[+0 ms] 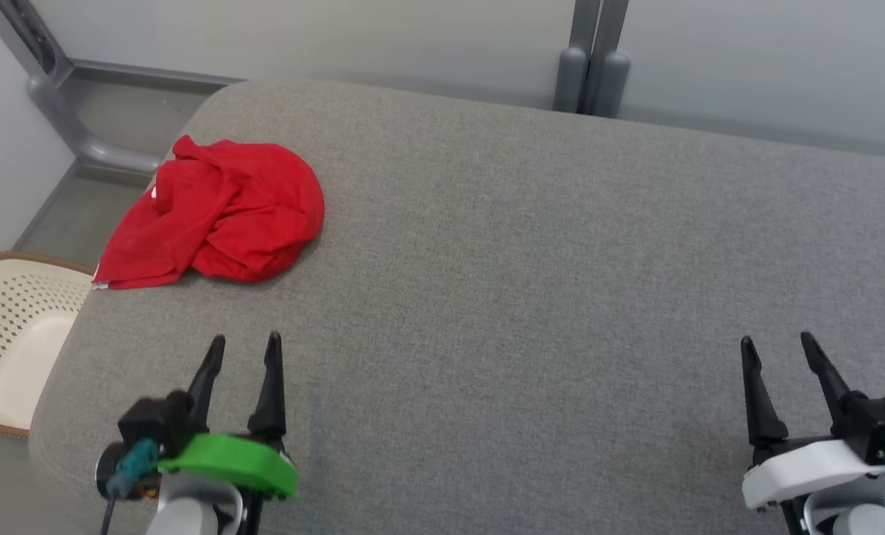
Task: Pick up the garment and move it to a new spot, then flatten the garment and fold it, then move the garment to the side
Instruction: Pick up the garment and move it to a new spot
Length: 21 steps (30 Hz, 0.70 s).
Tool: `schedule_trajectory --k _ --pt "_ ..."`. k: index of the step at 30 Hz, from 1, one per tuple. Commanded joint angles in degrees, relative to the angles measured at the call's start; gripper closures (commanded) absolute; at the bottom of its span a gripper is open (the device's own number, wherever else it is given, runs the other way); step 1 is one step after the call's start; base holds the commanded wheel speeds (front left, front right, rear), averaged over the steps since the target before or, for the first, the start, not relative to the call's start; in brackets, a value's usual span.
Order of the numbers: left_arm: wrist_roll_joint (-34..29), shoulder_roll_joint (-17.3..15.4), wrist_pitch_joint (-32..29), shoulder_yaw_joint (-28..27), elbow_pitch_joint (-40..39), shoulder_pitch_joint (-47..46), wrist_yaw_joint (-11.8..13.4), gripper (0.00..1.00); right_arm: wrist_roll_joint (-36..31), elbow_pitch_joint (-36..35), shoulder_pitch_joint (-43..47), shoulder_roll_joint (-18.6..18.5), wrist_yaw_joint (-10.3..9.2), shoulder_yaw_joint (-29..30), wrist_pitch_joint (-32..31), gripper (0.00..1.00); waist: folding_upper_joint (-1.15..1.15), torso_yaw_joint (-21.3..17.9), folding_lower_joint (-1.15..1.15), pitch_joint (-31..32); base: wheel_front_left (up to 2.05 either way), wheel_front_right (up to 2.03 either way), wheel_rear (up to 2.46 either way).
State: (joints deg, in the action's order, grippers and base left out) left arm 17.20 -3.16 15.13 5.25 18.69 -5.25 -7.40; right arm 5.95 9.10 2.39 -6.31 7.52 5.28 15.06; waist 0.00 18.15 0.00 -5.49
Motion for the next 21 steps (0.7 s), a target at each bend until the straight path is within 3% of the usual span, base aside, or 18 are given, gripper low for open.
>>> schedule_trajectory --k 1,9,16,17,18,19,21 --pt "0.77 -0.39 -0.4 -0.09 2.51 -5.53 -0.15 0.0 0.3 -0.78 -2.22 -1.24 -0.06 -0.07 0.14 0.0 0.0 -3.18 0.0 -9.3 0.0 0.0 0.0" --pt "2.1 -3.21 -6.88 -2.47 20.53 -28.5 1.71 0.0 1.63 -2.39 -8.86 -5.7 -0.06 -1.68 0.14 0.0 0.0 -6.71 0.0 -21.07 0.0 0.0 0.0" --pt "3.07 -6.6 -11.54 -4.75 35.96 -37.86 4.92 0.0 2.4 -1.7 -11.36 -6.15 -0.06 -3.01 0.14 0.0 0.0 -9.76 0.0 -23.01 0.0 0.0 0.0" --pt "3.22 -6.83 -12.02 -4.7 37.42 -38.25 4.55 0.18 2.56 -1.55 -11.31 -5.96 -0.06 -3.01 0.14 0.0 0.0 -10.04 0.0 -22.72 0.0 0.0 0.0" --pt "4.08 -6.83 -12.26 -4.97 38.75 -38.61 3.83 0.9 2.73 -1.42 -11.22 -5.61 -0.06 -2.89 0.14 0.0 0.0 -10.3 0.0 -22.34 0.0 0.0 0.0" --pt "4.72 -6.75 -12.92 -5.14 40.12 -38.72 2.97 1.0 2.71 -1.21 -11.07 -5.3 -0.06 -2.8 0.14 0.0 0.0 -10.48 0.0 -21.8 0.0 0.0 0.0" --pt "4.85 -7.17 -13.8 -4.37 41.81 -38.51 1.92 1.0 2.83 -0.79 -10.59 -4.64 -0.06 -2.57 0.14 0.0 0.0 -10.73 0.0 -20.49 0.0 0.0 0.0"
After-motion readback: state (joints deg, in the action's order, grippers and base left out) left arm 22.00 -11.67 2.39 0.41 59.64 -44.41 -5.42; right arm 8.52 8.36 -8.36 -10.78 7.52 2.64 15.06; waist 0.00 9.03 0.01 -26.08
